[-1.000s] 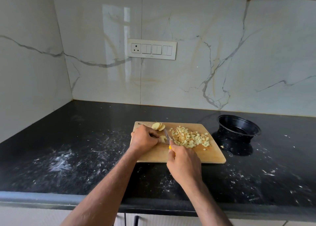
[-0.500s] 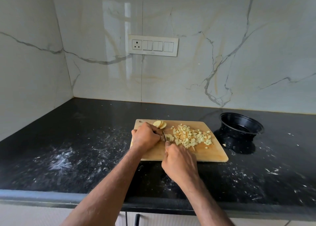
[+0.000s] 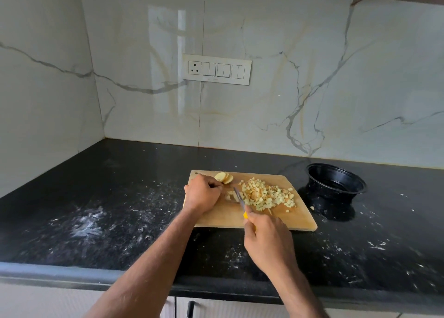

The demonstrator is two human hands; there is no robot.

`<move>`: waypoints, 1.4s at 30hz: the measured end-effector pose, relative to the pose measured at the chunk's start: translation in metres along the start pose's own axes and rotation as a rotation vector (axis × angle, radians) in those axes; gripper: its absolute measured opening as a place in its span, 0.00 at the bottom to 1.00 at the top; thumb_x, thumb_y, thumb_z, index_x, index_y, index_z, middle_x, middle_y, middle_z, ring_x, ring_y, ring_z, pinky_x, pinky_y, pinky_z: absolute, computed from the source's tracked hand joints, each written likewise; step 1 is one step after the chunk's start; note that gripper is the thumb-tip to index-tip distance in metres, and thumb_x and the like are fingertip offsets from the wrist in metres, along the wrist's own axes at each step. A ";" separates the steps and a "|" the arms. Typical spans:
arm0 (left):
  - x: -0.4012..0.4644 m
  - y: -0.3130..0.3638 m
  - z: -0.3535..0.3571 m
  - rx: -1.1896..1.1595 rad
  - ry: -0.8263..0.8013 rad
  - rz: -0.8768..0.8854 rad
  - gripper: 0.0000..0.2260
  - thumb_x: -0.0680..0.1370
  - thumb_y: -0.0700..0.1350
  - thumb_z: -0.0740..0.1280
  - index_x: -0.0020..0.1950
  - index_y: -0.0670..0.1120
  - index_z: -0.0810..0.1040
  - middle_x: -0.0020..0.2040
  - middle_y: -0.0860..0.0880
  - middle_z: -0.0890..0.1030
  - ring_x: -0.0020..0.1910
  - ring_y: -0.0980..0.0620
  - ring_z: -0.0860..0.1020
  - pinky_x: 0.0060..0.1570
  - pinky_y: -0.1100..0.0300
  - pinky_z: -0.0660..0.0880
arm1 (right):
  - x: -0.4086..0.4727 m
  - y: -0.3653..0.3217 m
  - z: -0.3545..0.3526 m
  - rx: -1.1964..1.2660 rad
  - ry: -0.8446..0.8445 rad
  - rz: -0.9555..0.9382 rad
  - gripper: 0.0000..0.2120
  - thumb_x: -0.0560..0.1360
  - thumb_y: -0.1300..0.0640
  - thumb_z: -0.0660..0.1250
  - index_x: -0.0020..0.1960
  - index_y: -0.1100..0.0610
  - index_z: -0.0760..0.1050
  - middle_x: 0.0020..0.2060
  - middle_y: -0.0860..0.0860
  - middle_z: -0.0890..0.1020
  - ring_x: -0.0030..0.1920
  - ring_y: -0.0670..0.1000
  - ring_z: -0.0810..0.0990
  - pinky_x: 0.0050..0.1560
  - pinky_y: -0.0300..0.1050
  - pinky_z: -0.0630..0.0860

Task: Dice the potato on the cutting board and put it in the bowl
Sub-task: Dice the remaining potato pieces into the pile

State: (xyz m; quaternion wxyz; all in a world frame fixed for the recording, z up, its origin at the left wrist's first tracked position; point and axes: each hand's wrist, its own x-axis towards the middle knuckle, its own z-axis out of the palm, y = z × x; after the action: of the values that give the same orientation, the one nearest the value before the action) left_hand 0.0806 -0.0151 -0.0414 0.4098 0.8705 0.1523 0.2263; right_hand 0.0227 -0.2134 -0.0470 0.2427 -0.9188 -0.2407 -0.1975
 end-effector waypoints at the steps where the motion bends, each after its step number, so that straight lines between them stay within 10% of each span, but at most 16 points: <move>1: -0.001 0.000 -0.002 -0.032 0.020 0.001 0.08 0.75 0.42 0.70 0.44 0.54 0.88 0.38 0.64 0.81 0.47 0.56 0.79 0.63 0.48 0.73 | 0.003 -0.005 0.003 -0.006 -0.007 -0.027 0.16 0.82 0.51 0.63 0.68 0.49 0.78 0.31 0.39 0.79 0.22 0.42 0.70 0.21 0.33 0.65; 6: -0.002 -0.003 -0.006 -0.099 0.059 0.017 0.09 0.76 0.41 0.71 0.40 0.54 0.86 0.38 0.60 0.83 0.42 0.58 0.81 0.47 0.60 0.79 | 0.009 -0.016 0.018 -0.096 -0.103 -0.060 0.16 0.84 0.51 0.59 0.70 0.49 0.75 0.31 0.42 0.77 0.26 0.41 0.75 0.27 0.34 0.75; 21: 0.000 -0.005 0.000 -0.040 0.020 0.033 0.07 0.76 0.42 0.70 0.46 0.51 0.88 0.41 0.61 0.82 0.46 0.59 0.80 0.58 0.51 0.79 | 0.010 -0.009 0.016 -0.140 0.019 0.059 0.17 0.81 0.52 0.63 0.68 0.49 0.77 0.32 0.43 0.79 0.28 0.42 0.74 0.30 0.37 0.78; 31: 0.027 -0.001 0.002 0.062 -0.067 0.076 0.25 0.75 0.43 0.73 0.72 0.52 0.76 0.64 0.50 0.79 0.63 0.49 0.76 0.58 0.62 0.69 | 0.011 -0.009 0.016 -0.137 0.018 0.024 0.17 0.79 0.50 0.65 0.68 0.46 0.78 0.34 0.43 0.82 0.26 0.44 0.68 0.25 0.30 0.56; 36: 0.055 0.001 -0.001 0.216 -0.243 0.085 0.23 0.76 0.42 0.73 0.72 0.52 0.76 0.68 0.51 0.79 0.67 0.47 0.75 0.69 0.52 0.72 | 0.013 -0.008 0.018 -0.123 -0.011 0.056 0.17 0.80 0.49 0.64 0.68 0.46 0.77 0.30 0.42 0.75 0.24 0.42 0.65 0.23 0.31 0.54; 42: 0.063 -0.005 -0.005 0.214 -0.210 0.101 0.18 0.71 0.47 0.80 0.60 0.50 0.82 0.56 0.50 0.82 0.51 0.53 0.78 0.53 0.58 0.79 | 0.015 -0.007 0.018 -0.077 0.001 0.058 0.19 0.80 0.49 0.63 0.71 0.45 0.74 0.36 0.42 0.83 0.25 0.42 0.64 0.24 0.30 0.54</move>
State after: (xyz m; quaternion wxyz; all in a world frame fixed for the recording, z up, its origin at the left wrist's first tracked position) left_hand 0.1310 0.0193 -0.0258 0.3164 0.9346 0.0878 0.1367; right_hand 0.0358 -0.1927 -0.0518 0.2129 -0.9339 -0.2063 -0.1999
